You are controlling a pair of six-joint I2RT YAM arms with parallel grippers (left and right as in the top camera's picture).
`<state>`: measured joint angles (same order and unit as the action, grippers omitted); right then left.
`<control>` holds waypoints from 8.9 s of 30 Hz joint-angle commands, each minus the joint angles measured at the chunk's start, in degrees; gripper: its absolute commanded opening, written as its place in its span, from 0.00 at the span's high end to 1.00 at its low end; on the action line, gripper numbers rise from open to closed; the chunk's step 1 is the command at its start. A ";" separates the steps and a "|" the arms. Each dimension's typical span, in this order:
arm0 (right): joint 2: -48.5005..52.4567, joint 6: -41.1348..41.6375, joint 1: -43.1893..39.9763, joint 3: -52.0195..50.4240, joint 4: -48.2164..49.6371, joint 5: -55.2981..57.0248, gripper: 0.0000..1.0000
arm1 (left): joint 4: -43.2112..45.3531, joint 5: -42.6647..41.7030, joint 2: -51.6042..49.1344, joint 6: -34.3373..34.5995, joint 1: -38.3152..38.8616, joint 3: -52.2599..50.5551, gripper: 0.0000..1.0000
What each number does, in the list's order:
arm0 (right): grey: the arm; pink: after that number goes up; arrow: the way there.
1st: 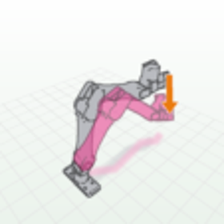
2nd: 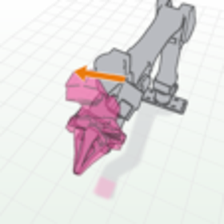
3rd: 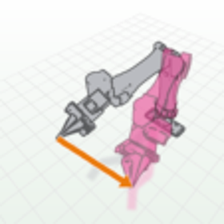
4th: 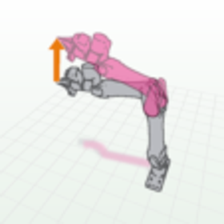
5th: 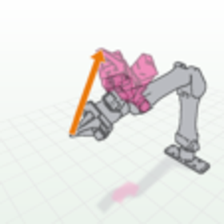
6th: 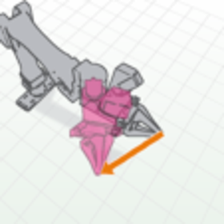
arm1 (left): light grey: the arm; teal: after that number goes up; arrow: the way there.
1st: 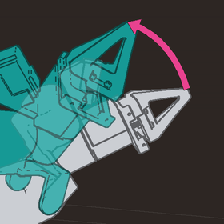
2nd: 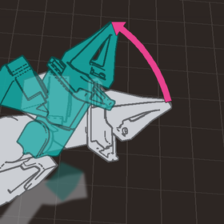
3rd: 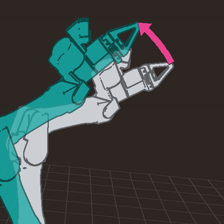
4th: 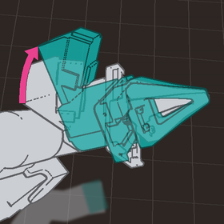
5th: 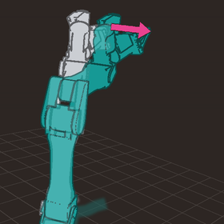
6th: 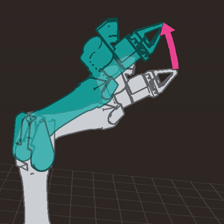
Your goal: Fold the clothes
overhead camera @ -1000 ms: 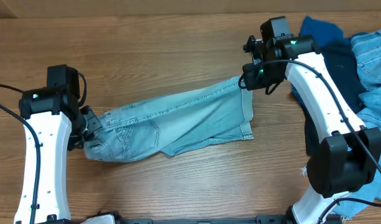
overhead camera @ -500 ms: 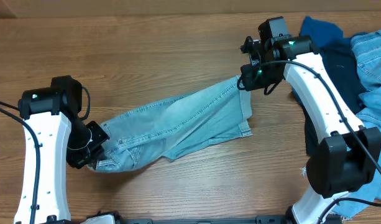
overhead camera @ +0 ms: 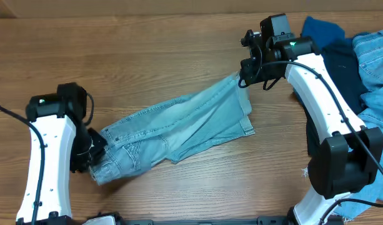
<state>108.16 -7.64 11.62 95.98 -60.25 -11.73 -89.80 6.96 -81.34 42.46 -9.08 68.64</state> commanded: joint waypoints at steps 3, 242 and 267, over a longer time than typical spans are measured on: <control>1.95 0.15 -0.33 -0.15 -0.09 0.00 0.63 | 11.32 13.60 0.72 10.73 -0.33 -2.75 0.29; 5.68 6.97 5.97 -10.40 -22.64 -7.91 0.25 | 9.31 0.07 -27.26 -3.65 -11.52 3.08 0.69; 5.68 5.97 8.35 -18.73 -15.65 -5.07 0.96 | 9.31 0.07 -27.23 -3.65 -11.52 3.08 0.69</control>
<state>115.24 -0.03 19.90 77.54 -74.87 -16.69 -80.49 6.09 -108.29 37.58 -20.25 72.07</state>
